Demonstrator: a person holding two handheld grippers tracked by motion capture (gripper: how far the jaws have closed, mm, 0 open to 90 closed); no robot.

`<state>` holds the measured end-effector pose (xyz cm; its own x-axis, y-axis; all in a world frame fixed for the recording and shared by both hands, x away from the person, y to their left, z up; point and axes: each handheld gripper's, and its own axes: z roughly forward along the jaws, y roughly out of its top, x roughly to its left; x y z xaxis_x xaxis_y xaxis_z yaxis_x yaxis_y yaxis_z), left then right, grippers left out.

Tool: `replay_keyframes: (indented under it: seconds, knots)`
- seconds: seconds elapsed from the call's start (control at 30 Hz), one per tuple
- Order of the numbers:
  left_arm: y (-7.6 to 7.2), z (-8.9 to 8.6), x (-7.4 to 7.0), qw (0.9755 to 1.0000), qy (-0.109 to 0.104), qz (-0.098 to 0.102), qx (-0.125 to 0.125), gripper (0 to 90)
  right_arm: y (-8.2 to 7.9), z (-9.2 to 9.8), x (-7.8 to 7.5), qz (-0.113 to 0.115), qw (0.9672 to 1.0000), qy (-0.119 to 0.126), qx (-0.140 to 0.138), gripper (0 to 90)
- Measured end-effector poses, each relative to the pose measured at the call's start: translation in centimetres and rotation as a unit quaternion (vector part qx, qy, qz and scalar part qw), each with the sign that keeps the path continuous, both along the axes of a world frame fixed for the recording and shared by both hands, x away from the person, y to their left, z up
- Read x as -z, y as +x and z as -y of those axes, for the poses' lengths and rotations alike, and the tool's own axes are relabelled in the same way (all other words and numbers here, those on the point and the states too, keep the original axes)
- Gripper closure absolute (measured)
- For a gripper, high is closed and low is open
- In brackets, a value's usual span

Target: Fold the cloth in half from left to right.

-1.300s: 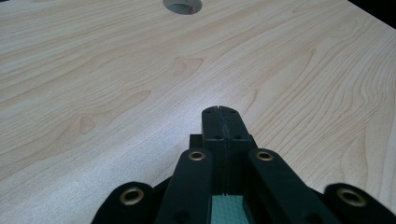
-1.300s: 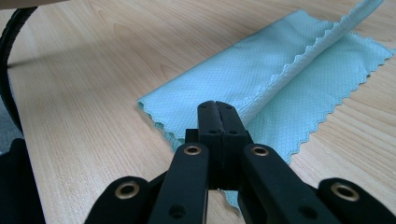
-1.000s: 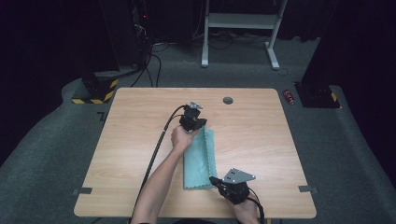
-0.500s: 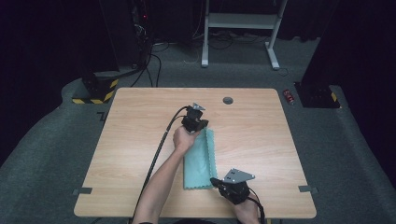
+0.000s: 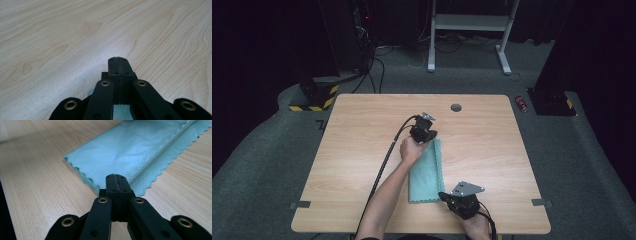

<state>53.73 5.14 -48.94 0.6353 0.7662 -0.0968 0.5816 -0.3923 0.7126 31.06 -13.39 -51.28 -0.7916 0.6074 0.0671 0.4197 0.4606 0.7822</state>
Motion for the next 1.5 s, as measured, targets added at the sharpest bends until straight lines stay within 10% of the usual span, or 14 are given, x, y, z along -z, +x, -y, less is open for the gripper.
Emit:
replay_keyframes:
  seconds: [1.2,1.5]
  knots:
    - [0.1,1.4,1.0,0.9997,0.023,0.004,0.011,89.8,0.2,0.2,0.6,-0.013,0.9999,-0.009,0.002,89.1]
    - [0.2,1.0,0.9,0.9999,0.001,0.005,0.01,87.4,0.2,0.2,0.5,-0.012,0.9999,-0.007,0.006,86.0]
